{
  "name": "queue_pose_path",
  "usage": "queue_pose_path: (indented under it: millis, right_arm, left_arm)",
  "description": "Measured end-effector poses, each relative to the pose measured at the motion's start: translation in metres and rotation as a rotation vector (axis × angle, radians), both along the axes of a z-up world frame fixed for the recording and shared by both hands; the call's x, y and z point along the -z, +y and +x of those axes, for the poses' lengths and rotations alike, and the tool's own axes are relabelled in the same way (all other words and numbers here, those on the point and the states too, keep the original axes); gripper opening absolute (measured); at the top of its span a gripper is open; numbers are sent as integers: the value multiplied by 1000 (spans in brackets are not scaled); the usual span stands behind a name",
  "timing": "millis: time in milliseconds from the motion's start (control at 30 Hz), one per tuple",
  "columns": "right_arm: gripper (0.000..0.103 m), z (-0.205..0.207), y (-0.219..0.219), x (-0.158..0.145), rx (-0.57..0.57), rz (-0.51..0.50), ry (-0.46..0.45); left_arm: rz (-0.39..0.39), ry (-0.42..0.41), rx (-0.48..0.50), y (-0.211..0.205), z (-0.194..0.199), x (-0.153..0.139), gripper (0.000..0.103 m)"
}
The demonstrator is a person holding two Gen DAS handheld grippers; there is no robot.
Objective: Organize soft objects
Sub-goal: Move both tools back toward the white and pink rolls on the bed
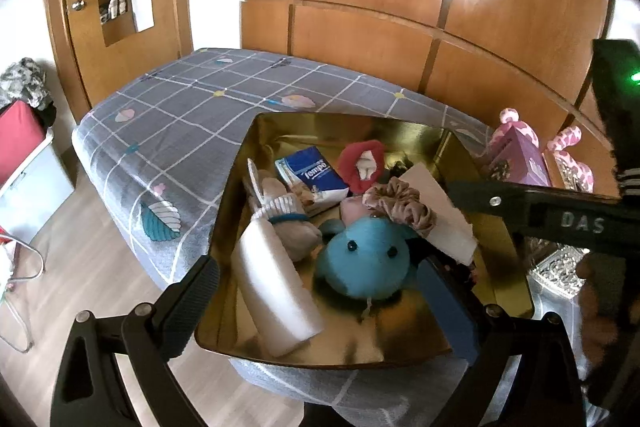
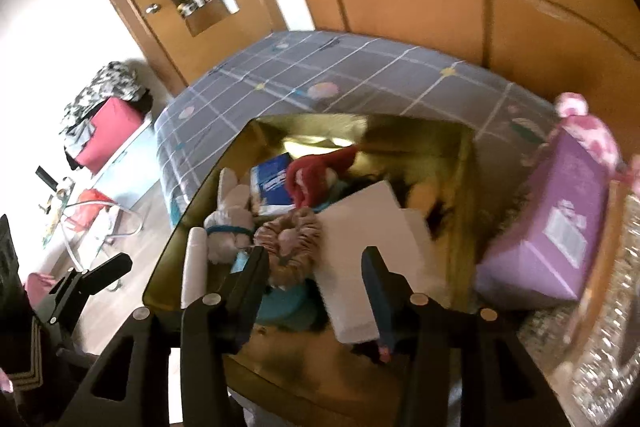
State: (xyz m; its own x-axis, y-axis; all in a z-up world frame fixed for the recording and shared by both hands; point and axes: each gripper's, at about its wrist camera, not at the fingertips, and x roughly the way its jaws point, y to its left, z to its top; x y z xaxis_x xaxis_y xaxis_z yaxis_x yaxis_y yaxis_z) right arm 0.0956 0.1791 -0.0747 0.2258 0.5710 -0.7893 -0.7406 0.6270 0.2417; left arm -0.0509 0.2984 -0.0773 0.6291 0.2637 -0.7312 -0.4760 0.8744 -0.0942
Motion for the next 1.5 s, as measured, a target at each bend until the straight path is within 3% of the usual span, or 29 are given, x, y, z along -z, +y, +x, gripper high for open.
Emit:
queue_pose_path:
  millis: [433, 733, 1200, 1500]
  right_arm:
    - [48, -25, -51, -26, 84, 3, -180]
    - [48, -14, -118, -46, 219, 15, -249]
    - [48, 33, -277, -53, 583, -58, -292]
    - [48, 59, -387, -54, 848, -100, -310]
  left_arm:
    - [9, -2, 35, -17, 2, -2, 100]
    - [45, 4, 53, -27, 1, -6, 100]
    - [106, -20, 134, -59, 8, -26, 100]
    - [166, -59, 270, -103, 23, -51, 100]
